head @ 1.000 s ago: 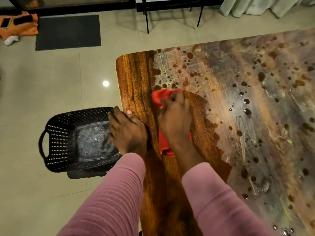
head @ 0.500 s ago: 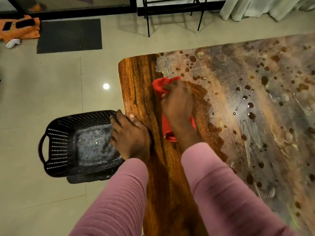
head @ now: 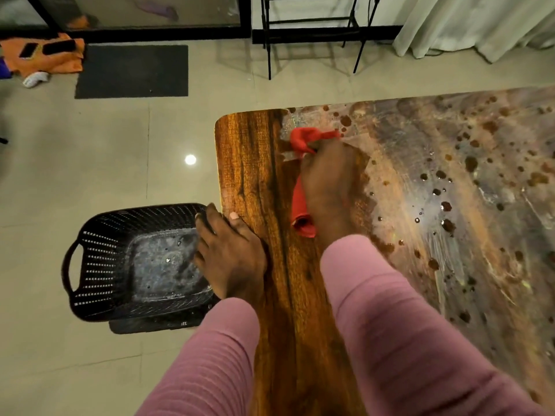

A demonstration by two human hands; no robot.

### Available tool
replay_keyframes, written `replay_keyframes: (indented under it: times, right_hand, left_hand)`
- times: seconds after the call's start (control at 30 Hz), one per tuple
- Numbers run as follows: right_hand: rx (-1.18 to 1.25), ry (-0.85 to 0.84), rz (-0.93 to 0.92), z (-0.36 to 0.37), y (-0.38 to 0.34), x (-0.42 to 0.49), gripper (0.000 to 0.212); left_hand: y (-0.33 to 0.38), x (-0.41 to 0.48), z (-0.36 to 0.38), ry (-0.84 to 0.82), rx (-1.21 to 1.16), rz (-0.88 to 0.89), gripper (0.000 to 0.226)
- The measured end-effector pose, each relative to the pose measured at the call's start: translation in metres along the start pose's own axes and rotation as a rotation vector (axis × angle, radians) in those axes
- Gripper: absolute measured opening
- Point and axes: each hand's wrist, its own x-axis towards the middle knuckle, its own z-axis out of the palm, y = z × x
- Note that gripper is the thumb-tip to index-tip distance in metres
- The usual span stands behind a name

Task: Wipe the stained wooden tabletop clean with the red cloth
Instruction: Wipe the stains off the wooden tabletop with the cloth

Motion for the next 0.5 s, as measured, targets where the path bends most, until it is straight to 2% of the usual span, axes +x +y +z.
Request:
replay_keyframes:
  times: [0.1, 0.17, 0.23, 0.3, 0.37, 0.43, 0.5]
  right_hand:
    - [-0.074, -0.123, -0.247, 0.014, -0.014, -0.021, 0.017]
    - [-0.117, -0.124, -0.334, 0.008, -0.003, -0.016, 0.018]
    - [-0.129, -0.074, -0.237, -0.002, 0.016, 0.003, 0.021]
    - [-0.081, 0.030, -0.021, -0.010, 0.031, 0.032, 0.022]
    - [-0.027, 0.093, 0.119, -0.010, 0.029, 0.053, 0.021]
    - [-0.037, 0.055, 0.073, 0.001, 0.012, 0.055, 0.020]
    - [-0.061, -0.013, -0.085, 0.017, -0.009, 0.046, 0.020]
  left_hand:
    - [-0.001, 0.000, -0.003, -0.001, -0.021, -0.016, 0.052]
    - [-0.003, 0.001, -0.004, -0.017, -0.035, -0.031, 0.052]
    - [-0.003, 0.006, -0.005, -0.036, -0.037, -0.064, 0.054]
    - [0.003, 0.014, -0.006, -0.034, -0.039, -0.073, 0.055]
    - [0.018, 0.029, -0.007, 0.021, -0.042, -0.008, 0.054]
    - [0.037, 0.041, -0.005, 0.078, -0.024, 0.105, 0.054]
    - [0.057, 0.044, 0.004, 0.105, 0.007, 0.226, 0.053]
